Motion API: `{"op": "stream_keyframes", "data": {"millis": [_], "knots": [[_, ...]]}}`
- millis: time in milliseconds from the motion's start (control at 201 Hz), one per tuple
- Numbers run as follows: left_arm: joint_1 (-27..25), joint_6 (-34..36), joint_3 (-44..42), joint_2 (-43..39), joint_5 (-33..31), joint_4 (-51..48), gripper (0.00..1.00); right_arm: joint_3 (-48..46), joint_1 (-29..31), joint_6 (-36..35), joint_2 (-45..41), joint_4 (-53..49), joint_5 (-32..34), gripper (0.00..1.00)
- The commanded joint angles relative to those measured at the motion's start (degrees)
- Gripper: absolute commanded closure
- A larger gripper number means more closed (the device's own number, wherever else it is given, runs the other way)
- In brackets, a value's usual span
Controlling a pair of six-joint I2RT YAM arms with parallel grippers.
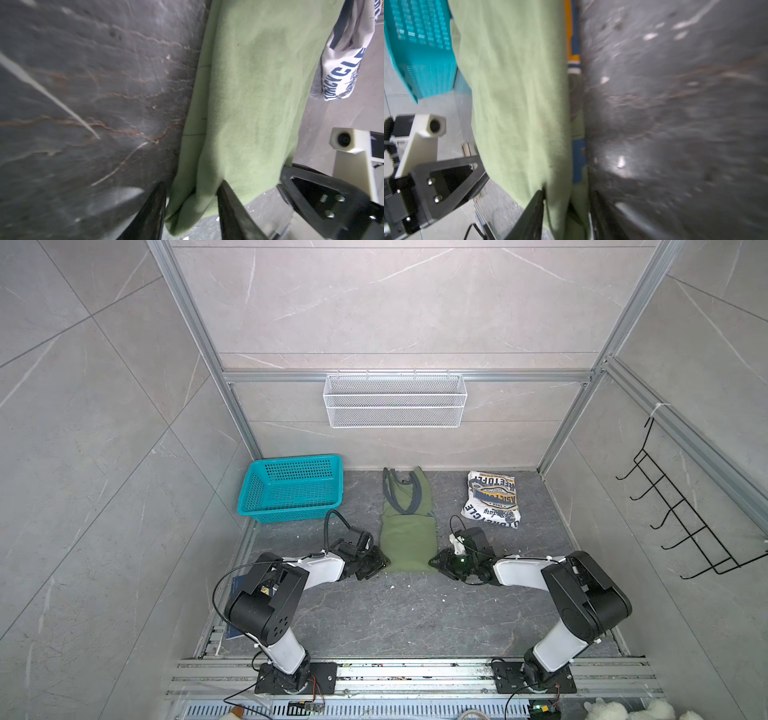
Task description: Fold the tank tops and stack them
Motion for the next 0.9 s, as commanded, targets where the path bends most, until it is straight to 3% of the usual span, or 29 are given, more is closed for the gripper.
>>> {"op": "stream_keyframes", "data": {"millis": [0,174,308,483,706,891], "knots": [[-1.2,-1.0,0.1,0.6,0.4,-1.6,0.67,-1.8,1.1,2.0,1.4,-0.3,0.1,0.70],[-2.6,-1.1,0.7,-1.4,-1.0,-3.9,0.85,-1.6,1.9,0.9,-2.4,-4.5,1.7,0.91],[-5.0,-1.1,1.6,-5.0,-3.8,-9.1,0.96,-2.6,2.7,0.6,-8.8,-9.2,3.4,1.00],[-9.5,-3.8,-1.8,-14.4,-9.0,-15.4,0.99,-5.6,3.7,-0.9,-21.8,-20.7,6.8,1.00],[-17.0,-13.3,-7.5,-28.3,-15.1,-21.2,1.00,-8.3,5.2,-0.7,-40.0,-36.2,8.5,1.00],[-20.9,-16.4,-3.3,-35.9,-21.2,-26.1,1.00,-3.0,5.5,-0.8,-49.4,-45.2,11.4,1.00]]}}
